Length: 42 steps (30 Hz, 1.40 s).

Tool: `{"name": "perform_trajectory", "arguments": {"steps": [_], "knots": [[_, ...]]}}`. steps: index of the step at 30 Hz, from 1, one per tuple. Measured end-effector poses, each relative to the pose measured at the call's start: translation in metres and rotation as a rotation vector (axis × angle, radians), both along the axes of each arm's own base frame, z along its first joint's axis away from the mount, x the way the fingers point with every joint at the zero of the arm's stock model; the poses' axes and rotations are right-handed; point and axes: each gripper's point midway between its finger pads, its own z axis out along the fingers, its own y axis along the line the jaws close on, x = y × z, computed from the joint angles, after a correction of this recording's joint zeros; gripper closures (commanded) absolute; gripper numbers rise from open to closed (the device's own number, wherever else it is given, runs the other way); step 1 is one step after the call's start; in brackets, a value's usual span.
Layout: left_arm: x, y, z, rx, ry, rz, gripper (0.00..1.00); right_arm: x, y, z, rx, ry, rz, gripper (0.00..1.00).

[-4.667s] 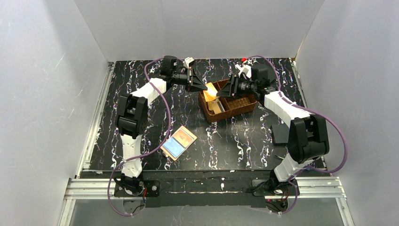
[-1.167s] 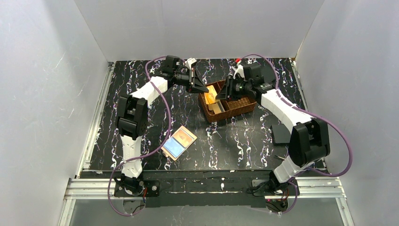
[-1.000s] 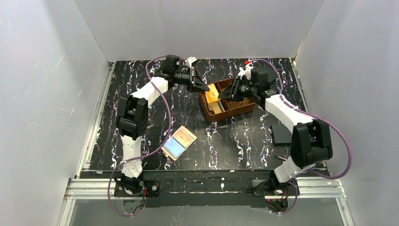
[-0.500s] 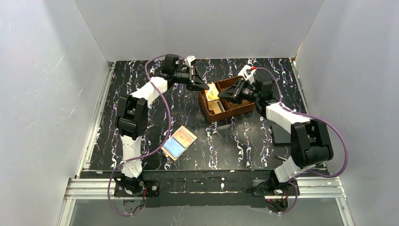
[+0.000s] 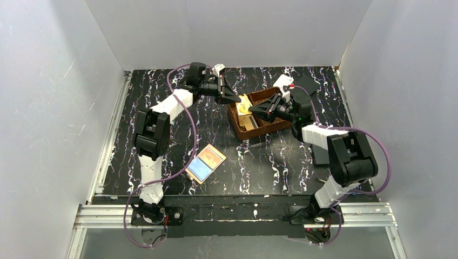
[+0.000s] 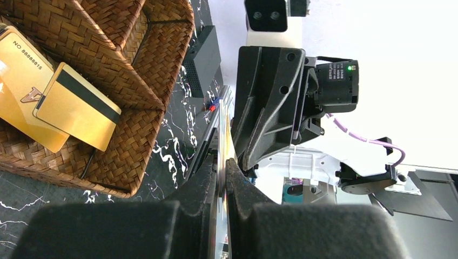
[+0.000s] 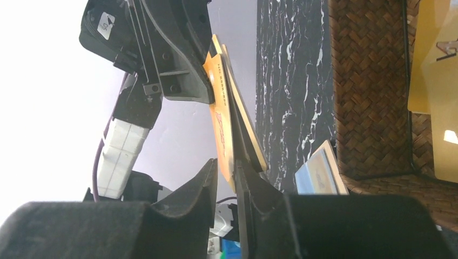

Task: Put the credit cards into the card holder
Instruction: Place the credit card in the storage box.

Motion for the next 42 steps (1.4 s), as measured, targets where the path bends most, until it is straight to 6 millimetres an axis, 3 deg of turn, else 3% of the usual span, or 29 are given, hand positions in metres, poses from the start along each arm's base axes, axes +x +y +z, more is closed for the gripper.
{"name": "perform_trajectory", "arguments": {"steps": [3,7,21,33,42], "knots": [[-0.001,-0.001,-0.002,0.003,0.006,0.002,1.00,-0.001,0.000,-0.003,0.022,0.023,-0.004,0.75],[0.000,-0.002,-0.001,0.004,0.006,0.006,1.00,0.000,0.001,0.001,0.048,0.019,-0.005,0.99],[0.007,-0.003,-0.027,0.065,0.043,0.014,0.96,0.007,-0.006,-0.027,0.007,0.043,-0.004,0.99],[0.016,-0.007,-0.078,0.158,0.114,-0.022,0.99,0.017,-0.010,-0.076,-0.030,0.124,-0.017,0.99],[0.015,-0.007,-0.084,0.181,0.126,-0.029,0.92,0.017,-0.010,-0.083,-0.046,0.111,-0.011,0.99]]}}
